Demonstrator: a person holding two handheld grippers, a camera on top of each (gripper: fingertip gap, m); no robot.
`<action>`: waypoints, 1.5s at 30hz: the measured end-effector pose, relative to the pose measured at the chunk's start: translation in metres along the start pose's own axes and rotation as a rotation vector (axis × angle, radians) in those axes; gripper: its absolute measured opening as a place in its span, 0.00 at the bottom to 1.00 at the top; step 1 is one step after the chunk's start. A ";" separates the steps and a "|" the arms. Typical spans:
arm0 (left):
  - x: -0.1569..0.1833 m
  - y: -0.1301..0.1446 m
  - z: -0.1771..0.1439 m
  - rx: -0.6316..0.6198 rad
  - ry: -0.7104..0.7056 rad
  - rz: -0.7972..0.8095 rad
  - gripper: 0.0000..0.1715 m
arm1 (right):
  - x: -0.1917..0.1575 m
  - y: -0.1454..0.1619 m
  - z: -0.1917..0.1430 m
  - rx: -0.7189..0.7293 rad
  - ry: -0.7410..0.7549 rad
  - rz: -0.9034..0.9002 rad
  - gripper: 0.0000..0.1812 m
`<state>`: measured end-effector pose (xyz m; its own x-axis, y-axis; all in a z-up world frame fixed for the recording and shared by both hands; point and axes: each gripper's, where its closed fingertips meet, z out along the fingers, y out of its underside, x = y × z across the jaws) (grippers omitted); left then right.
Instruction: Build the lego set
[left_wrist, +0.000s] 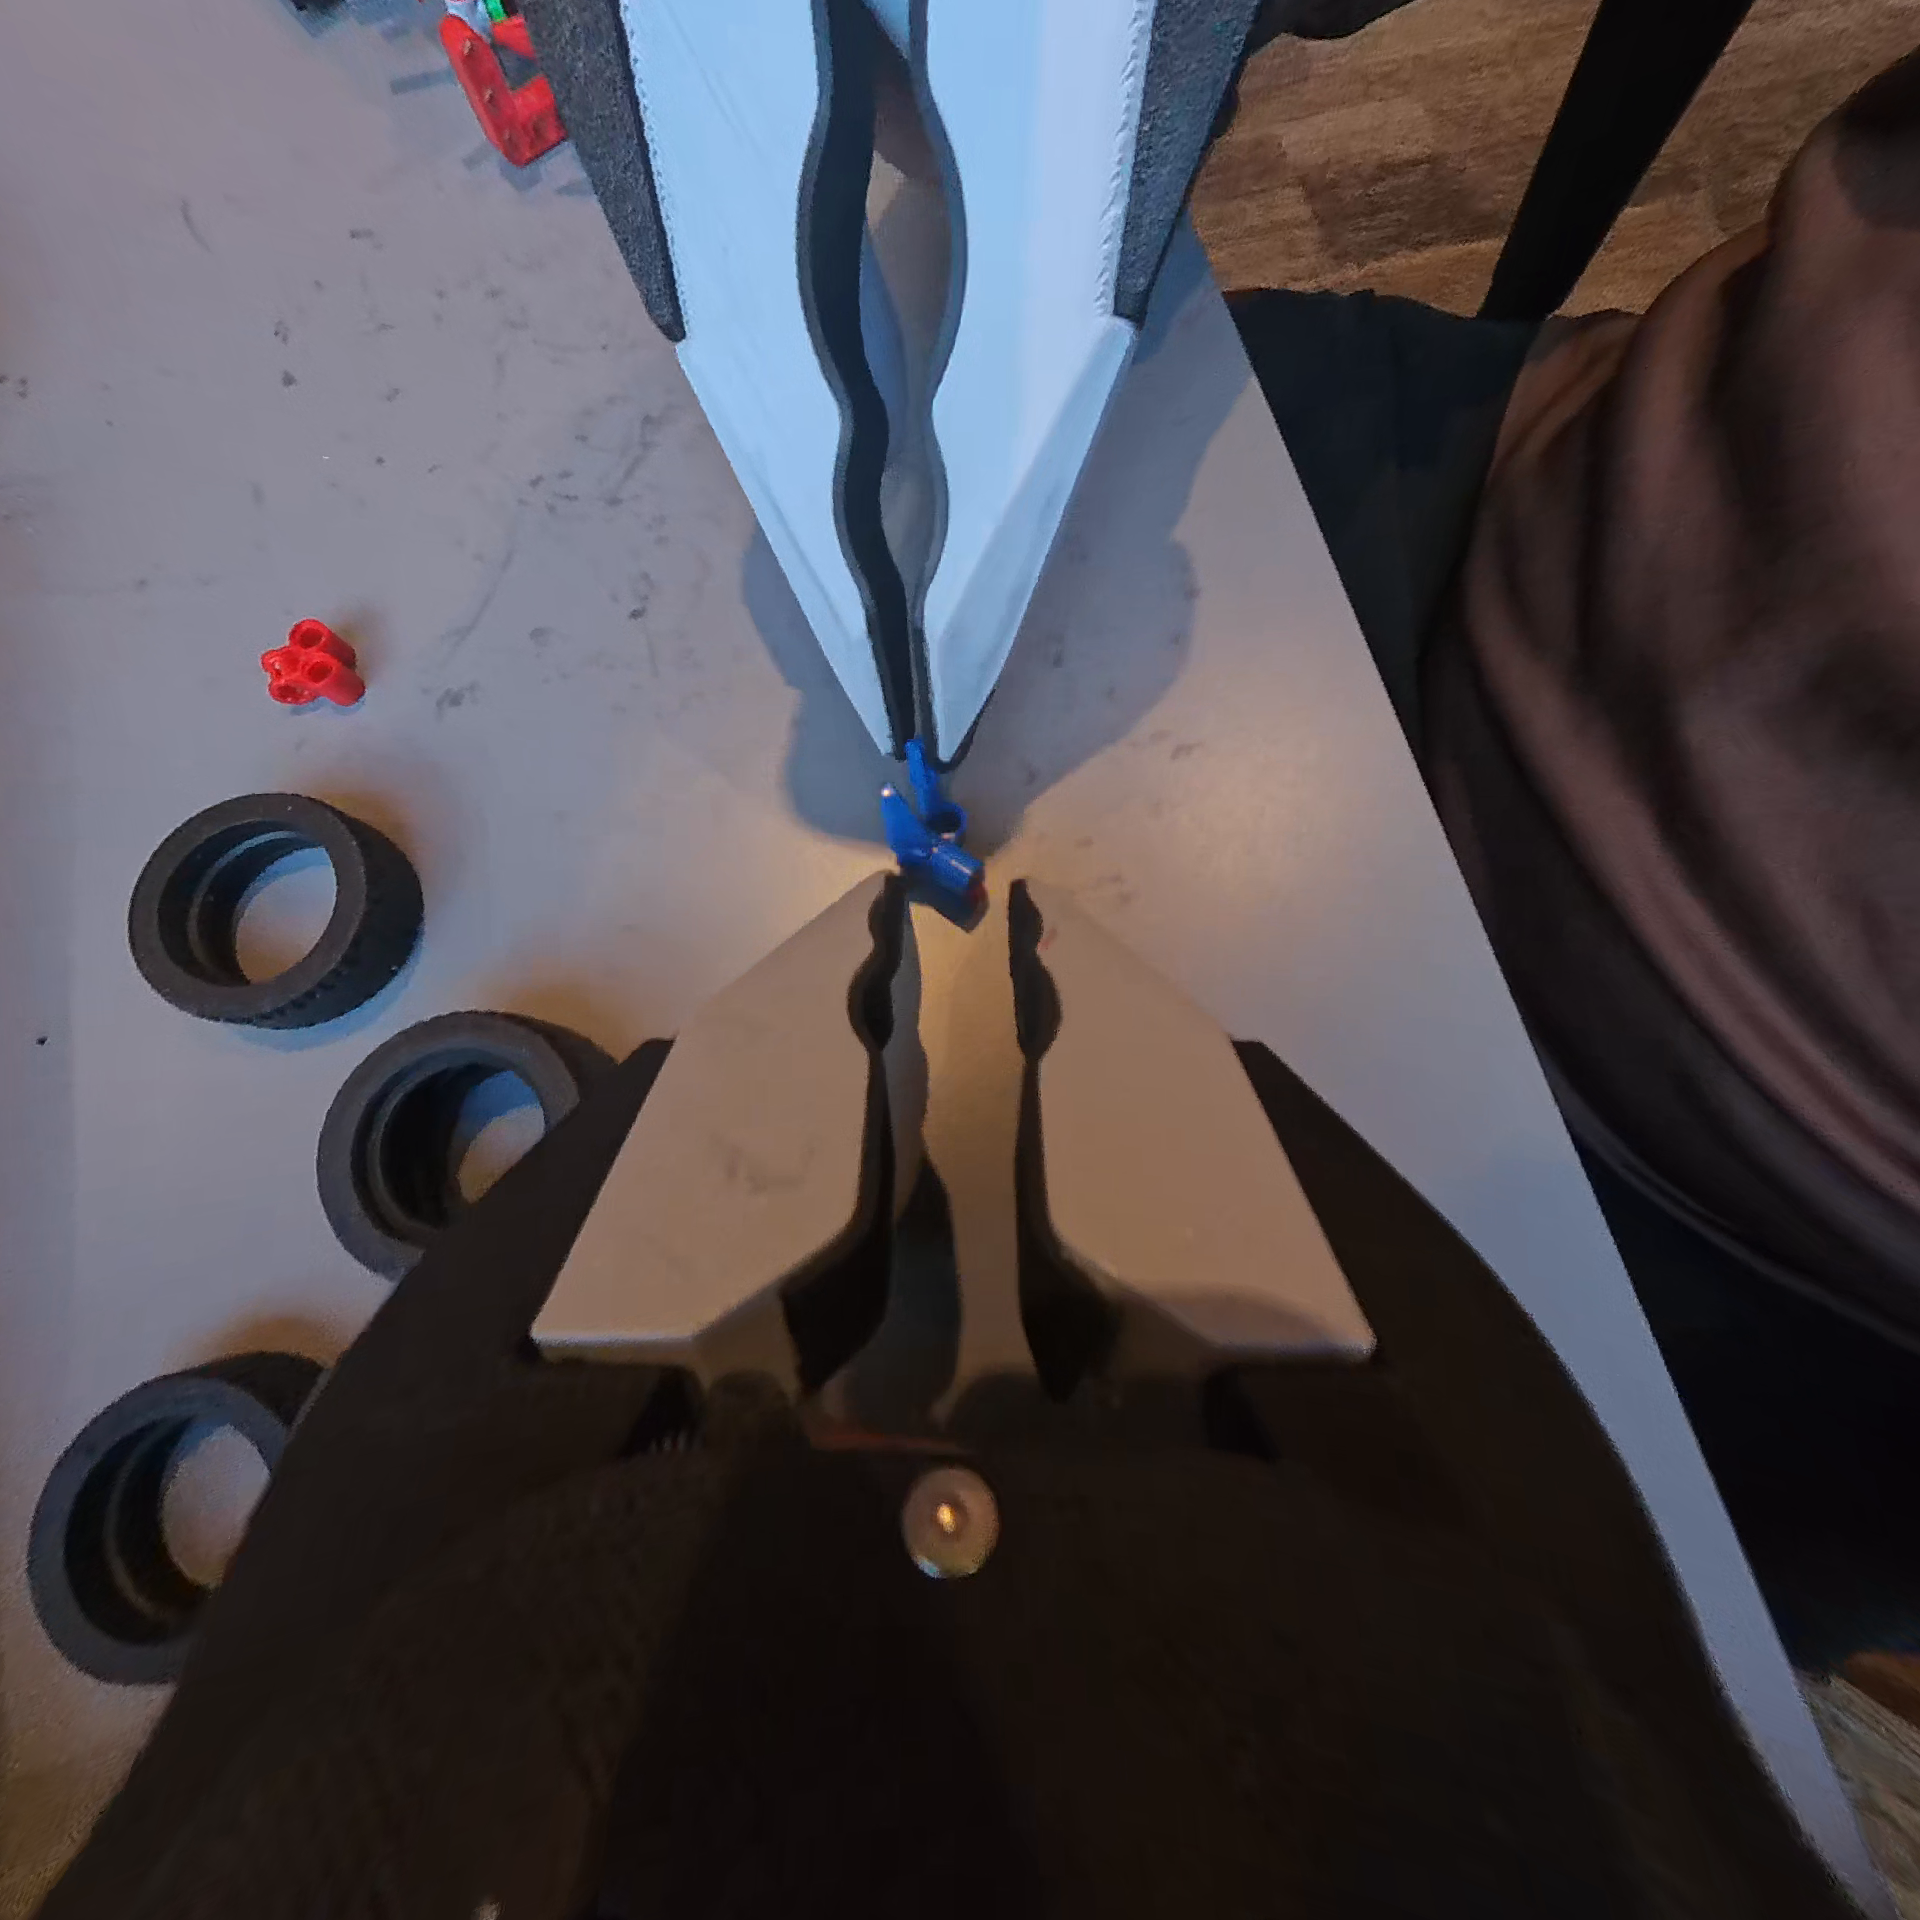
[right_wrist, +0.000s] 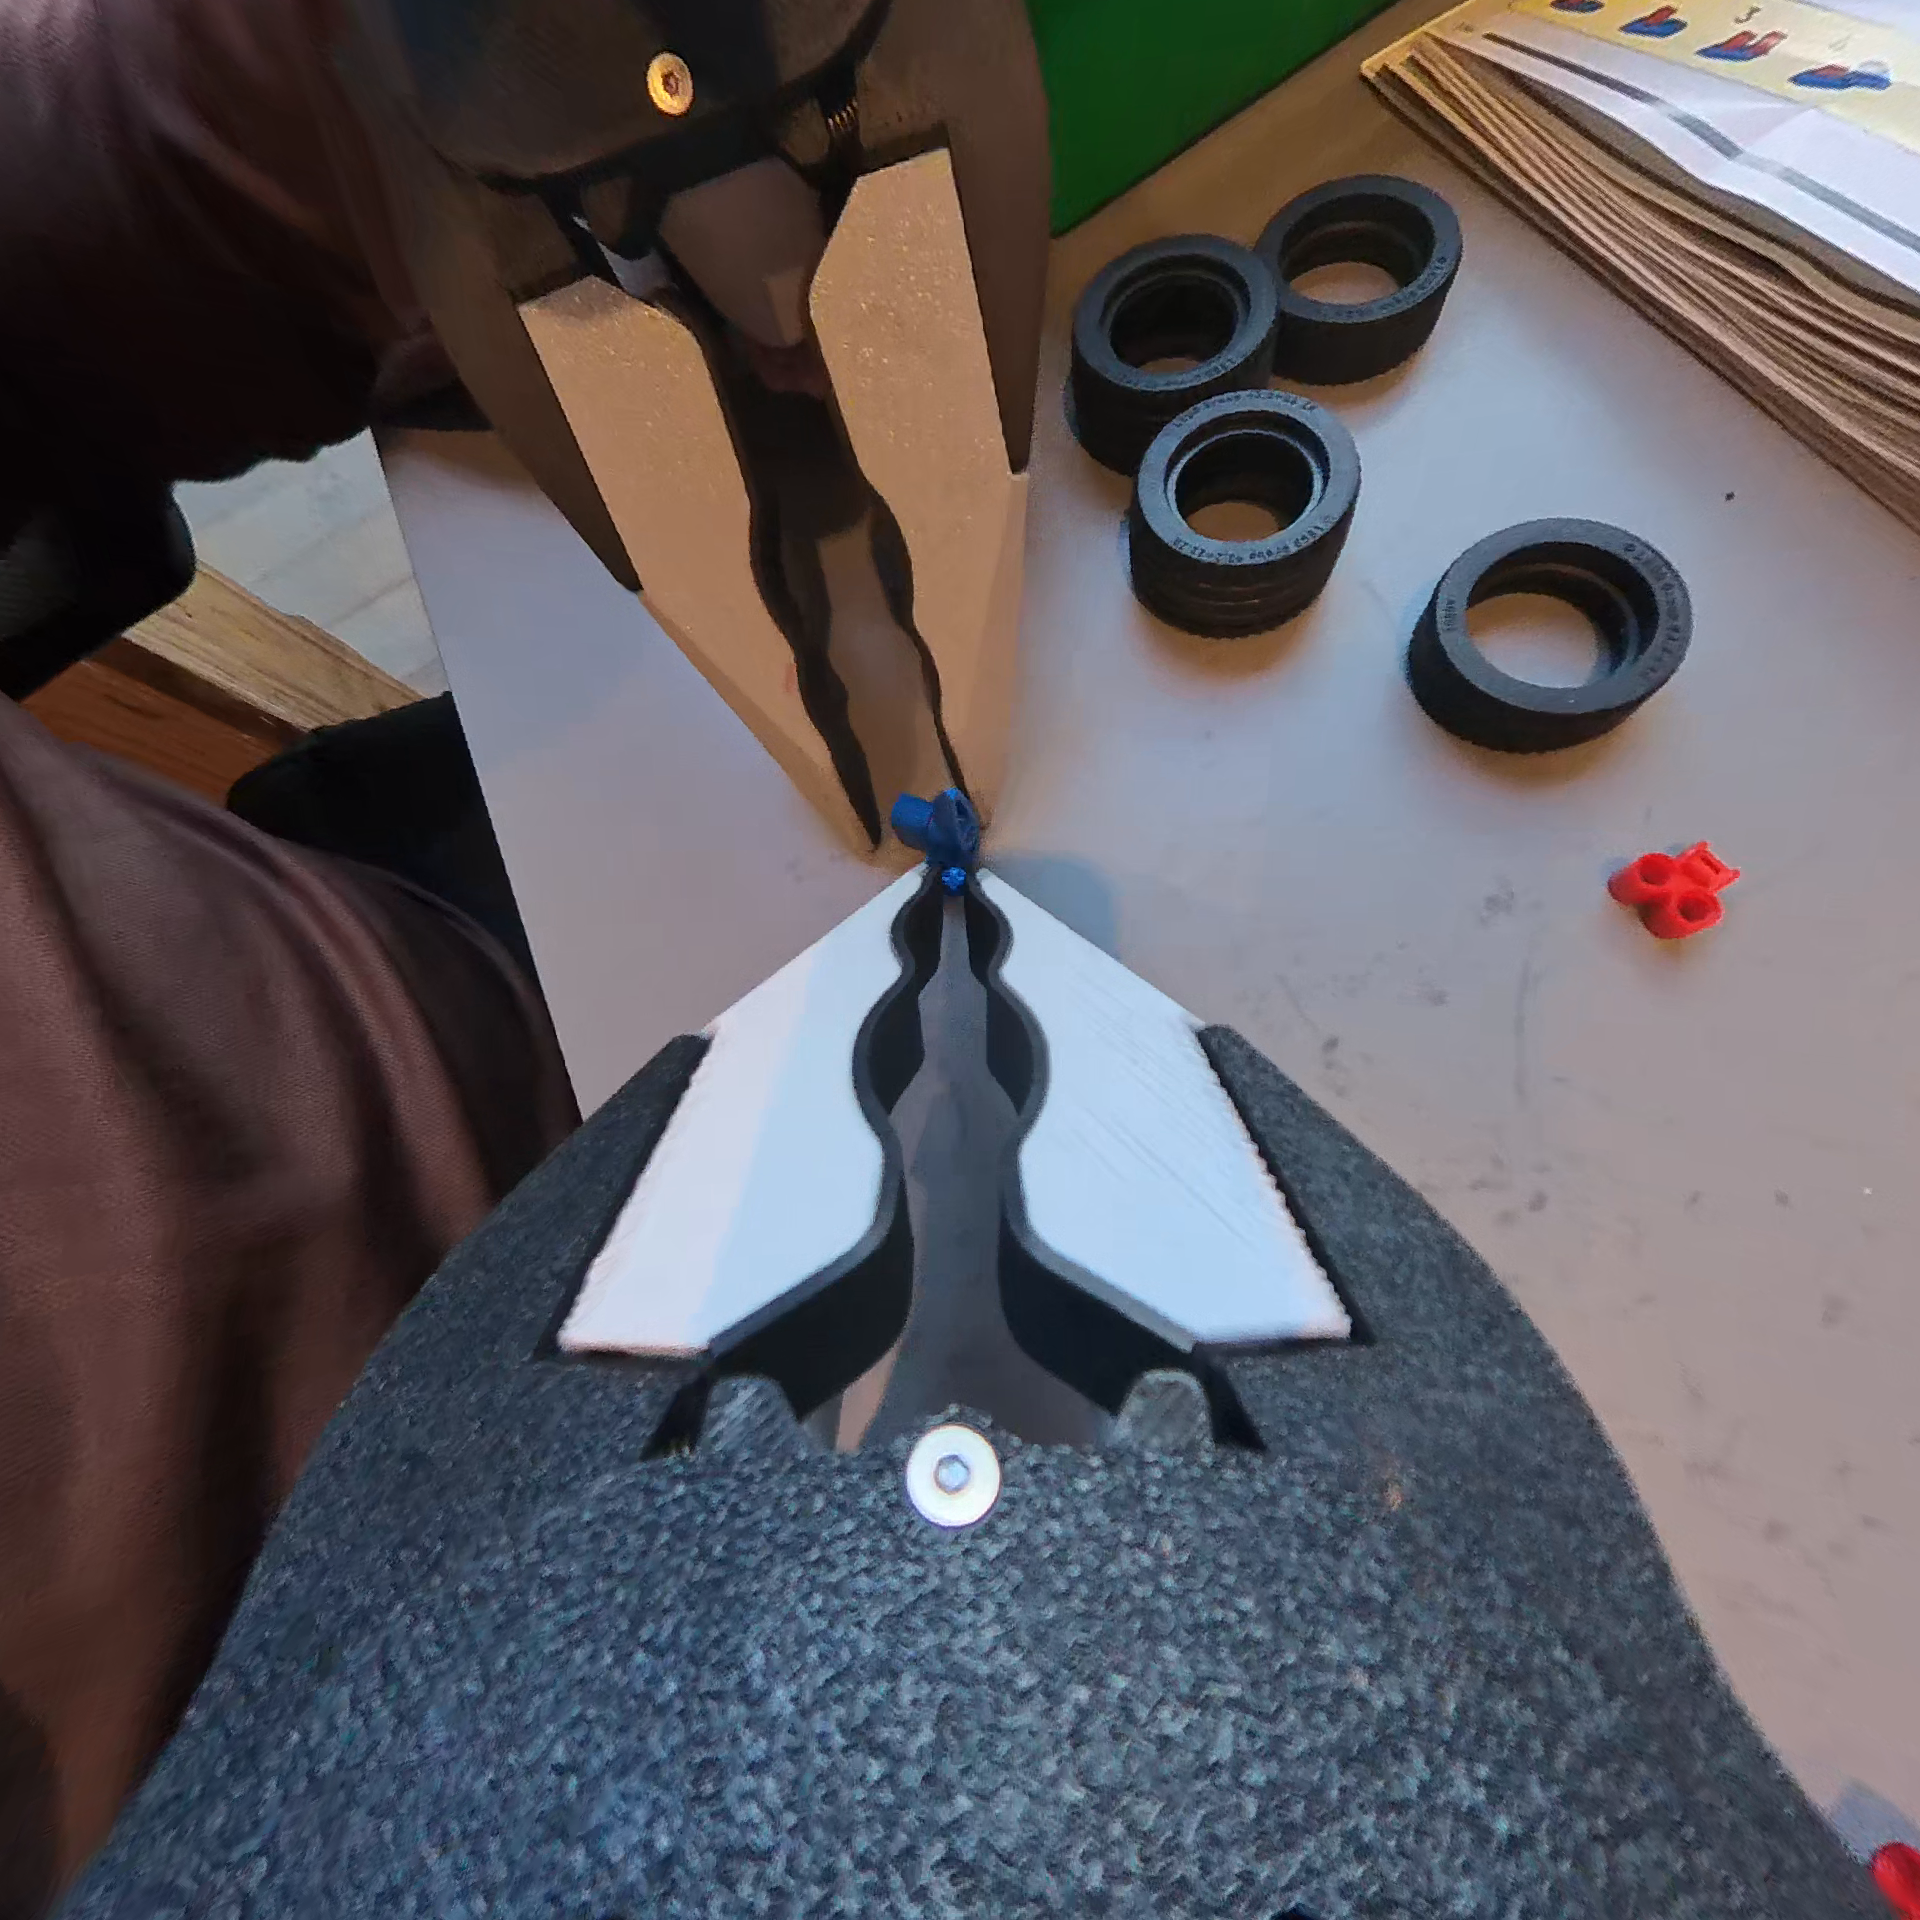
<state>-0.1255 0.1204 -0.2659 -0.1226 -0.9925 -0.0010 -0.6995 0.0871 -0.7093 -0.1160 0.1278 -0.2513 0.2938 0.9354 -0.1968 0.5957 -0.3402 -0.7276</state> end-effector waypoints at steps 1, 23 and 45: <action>0.001 0.000 -0.002 0.009 -0.003 -0.006 0.10 | 0.001 0.000 0.000 0.000 0.004 -0.003 0.02; 0.004 -0.003 -0.001 0.044 -0.009 -0.088 0.14 | 0.003 -0.008 -0.013 0.082 -0.048 0.014 0.02; -0.001 -0.005 0.006 0.023 -0.045 -0.120 0.09 | -0.004 -0.001 0.001 -0.005 -0.011 -0.111 0.02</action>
<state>-0.1172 0.1205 -0.2665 -0.0065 -0.9985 0.0536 -0.6908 -0.0343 -0.7223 -0.1186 0.1242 -0.2501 0.2173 0.9683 -0.1228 0.6278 -0.2350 -0.7421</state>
